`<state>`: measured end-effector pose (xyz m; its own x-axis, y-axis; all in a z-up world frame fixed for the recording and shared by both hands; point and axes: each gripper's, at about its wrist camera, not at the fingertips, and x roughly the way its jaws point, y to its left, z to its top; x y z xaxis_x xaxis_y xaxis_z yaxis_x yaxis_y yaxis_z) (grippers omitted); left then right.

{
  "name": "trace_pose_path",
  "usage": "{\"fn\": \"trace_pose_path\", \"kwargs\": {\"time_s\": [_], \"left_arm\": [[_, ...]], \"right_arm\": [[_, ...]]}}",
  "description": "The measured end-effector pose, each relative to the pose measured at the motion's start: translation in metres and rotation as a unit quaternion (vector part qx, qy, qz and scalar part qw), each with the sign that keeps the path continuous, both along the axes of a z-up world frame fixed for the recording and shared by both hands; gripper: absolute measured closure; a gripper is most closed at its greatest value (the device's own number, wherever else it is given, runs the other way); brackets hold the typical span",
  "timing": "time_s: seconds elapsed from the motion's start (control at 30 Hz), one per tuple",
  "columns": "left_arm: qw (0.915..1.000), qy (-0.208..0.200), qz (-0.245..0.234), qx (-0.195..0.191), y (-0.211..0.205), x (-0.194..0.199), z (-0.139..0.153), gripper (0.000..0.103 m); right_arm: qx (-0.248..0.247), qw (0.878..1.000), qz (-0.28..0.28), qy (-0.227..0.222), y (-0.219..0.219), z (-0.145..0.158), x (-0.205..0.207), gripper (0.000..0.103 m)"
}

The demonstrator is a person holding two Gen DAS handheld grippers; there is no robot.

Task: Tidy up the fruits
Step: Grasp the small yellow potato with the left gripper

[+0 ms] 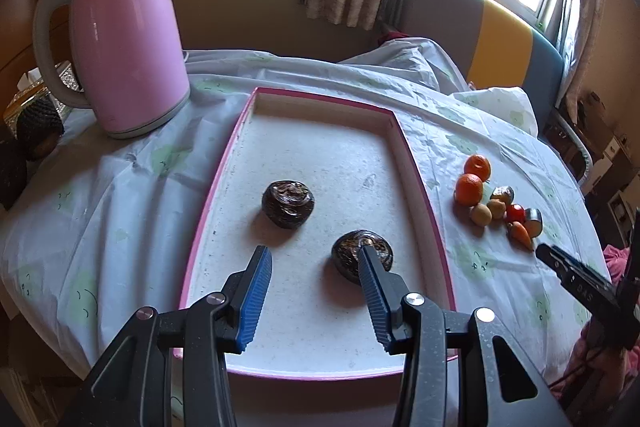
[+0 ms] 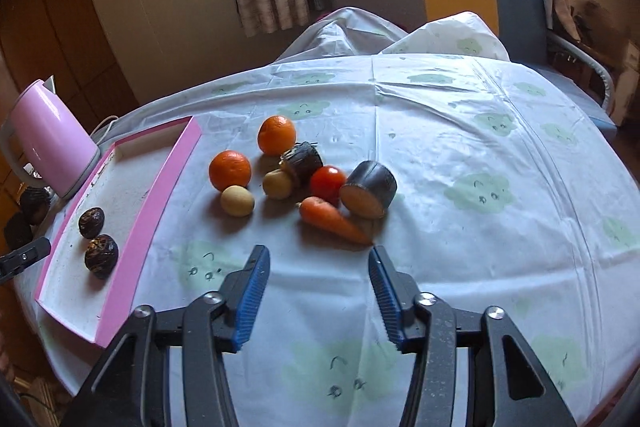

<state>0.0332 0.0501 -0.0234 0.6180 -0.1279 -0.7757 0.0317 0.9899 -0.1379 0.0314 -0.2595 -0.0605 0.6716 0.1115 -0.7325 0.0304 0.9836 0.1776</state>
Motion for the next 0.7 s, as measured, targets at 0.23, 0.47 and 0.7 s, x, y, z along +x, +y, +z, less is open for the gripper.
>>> {"fn": "trace_pose_path", "kwargs": {"time_s": [0.23, 0.47, 0.7], "left_arm": [[0.9997, 0.004, -0.025, -0.003, -0.013, 0.002, 0.000, 0.057], [0.9983, 0.014, -0.054, -0.013, -0.030, 0.007, -0.002, 0.057], [0.9948, 0.024, -0.097, -0.022, -0.060, 0.015, 0.000, 0.057]], "right_arm": [[-0.042, 0.997, 0.057, 0.005, 0.008, -0.007, 0.029, 0.064], [-0.078, 0.994, 0.073, 0.023, 0.009, -0.022, 0.046, 0.064], [-0.074, 0.994, 0.083, 0.020, 0.007, -0.030, 0.048, 0.069]]}}
